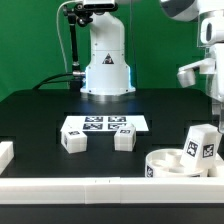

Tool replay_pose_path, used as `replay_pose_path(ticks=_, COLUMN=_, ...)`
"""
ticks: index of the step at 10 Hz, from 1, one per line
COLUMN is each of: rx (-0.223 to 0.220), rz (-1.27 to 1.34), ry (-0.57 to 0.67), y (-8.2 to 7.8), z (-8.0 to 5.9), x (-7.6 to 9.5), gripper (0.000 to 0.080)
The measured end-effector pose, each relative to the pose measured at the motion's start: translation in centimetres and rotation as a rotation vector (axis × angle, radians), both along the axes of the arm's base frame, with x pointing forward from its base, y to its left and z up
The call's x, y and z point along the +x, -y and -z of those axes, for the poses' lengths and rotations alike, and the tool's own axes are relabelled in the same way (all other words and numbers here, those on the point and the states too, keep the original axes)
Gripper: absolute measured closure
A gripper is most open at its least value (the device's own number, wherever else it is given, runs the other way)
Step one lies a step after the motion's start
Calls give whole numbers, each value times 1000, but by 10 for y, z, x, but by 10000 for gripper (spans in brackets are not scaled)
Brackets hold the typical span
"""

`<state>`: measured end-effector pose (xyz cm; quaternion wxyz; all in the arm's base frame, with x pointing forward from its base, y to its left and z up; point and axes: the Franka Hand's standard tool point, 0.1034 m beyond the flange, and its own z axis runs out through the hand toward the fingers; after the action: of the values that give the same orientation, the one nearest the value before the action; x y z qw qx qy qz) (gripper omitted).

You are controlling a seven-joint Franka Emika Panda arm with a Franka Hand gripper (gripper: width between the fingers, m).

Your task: Assemble stool

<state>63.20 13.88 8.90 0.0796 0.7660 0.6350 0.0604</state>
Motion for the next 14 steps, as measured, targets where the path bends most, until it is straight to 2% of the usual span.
replay_pose_path(ticks=1, rx=-36, rz=-122, ry=-3, y=3, z=1, x=0, gripper=151)
replay_pose_path(ticks=5, rx=-127, rz=-436, ry=-28, y=15, z=6, x=1, gripper=151)
replay_pose_path(ticks=8, rx=-169, rz=-576, ry=-42, y=28, z=8, x=3, gripper=151)
replay_pose_path(ticks=9, rx=-166, rz=-560, ry=-41, y=30, z=8, x=3, gripper=238)
replay_pose_path(ticks=10, rx=-166, rz=-559, ry=-41, y=30, z=8, x=3, gripper=238)
replay_pose_path(ticks=11, rx=-166, rz=-558, ry=-42, y=31, z=8, x=3, gripper=373)
replay_pose_path(ticks=12, rx=-166, rz=-558, ry=-42, y=31, z=8, x=3, gripper=460)
replay_pose_path(ticks=14, rx=-164, rz=-543, ry=-41, y=31, z=8, x=3, gripper=460)
